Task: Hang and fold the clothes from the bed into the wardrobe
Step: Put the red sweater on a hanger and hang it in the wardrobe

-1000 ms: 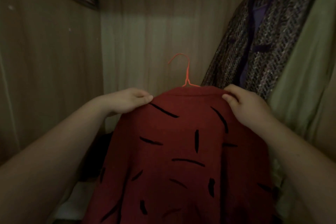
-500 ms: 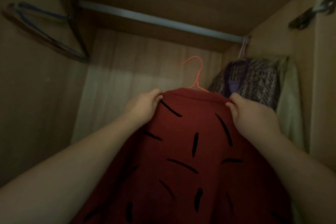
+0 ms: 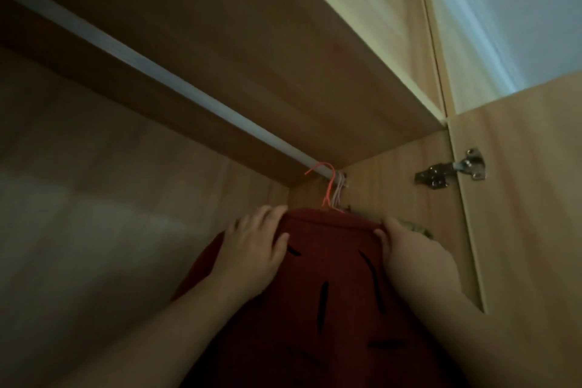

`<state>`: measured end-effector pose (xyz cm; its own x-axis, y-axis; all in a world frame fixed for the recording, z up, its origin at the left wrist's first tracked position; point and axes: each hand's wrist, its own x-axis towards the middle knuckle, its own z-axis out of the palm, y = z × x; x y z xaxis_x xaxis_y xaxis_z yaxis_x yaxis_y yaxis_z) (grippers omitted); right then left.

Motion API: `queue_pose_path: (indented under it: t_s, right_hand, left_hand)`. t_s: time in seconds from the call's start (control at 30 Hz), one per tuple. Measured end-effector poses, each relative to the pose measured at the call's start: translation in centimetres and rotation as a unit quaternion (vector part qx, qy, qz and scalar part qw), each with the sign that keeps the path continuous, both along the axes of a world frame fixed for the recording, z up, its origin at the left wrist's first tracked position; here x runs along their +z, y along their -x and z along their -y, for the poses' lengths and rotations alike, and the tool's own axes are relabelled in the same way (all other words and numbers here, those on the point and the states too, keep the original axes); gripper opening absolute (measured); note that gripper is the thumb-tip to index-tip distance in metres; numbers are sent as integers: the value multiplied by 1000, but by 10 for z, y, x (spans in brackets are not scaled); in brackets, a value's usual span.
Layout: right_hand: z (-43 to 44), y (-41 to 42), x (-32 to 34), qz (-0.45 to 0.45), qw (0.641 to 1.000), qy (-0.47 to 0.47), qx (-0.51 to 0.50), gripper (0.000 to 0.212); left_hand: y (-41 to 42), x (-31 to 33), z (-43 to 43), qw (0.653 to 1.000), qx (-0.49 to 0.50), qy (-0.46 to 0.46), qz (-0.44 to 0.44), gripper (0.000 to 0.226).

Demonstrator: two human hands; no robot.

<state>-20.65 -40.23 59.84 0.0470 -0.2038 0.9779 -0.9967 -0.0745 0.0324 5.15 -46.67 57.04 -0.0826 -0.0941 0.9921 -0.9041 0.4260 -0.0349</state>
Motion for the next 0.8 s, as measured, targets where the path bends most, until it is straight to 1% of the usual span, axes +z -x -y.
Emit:
queue_pose_path:
  t_s: [0.13, 0.23, 0.43, 0.6, 0.7, 0.8]
  right_hand:
    - [17, -13, 40, -17, 998, 17, -65, 26]
    - [26, -16, 67, -17, 994, 23, -101, 25]
    - [44, -21, 99, -18, 992, 10, -124, 22]
    - [63, -43, 82, -41, 988, -10, -146, 22]
    - [62, -45, 66, -40, 984, -11, -171, 23]
    - [51, -46, 55, -49, 985, -19, -162, 23]
  left_hand:
    - [24, 13, 27, 993, -14, -14, 112, 58]
    - [33, 29, 56, 988, -47, -56, 140, 55]
    - [39, 57, 88, 985, -98, -70, 126, 55]
    - [43, 38, 87, 971, -186, -126, 78, 59]
    - [51, 20, 76, 969, -187, -150, 57, 60]
    - [55, 6, 58, 975, -155, -148, 49, 62]
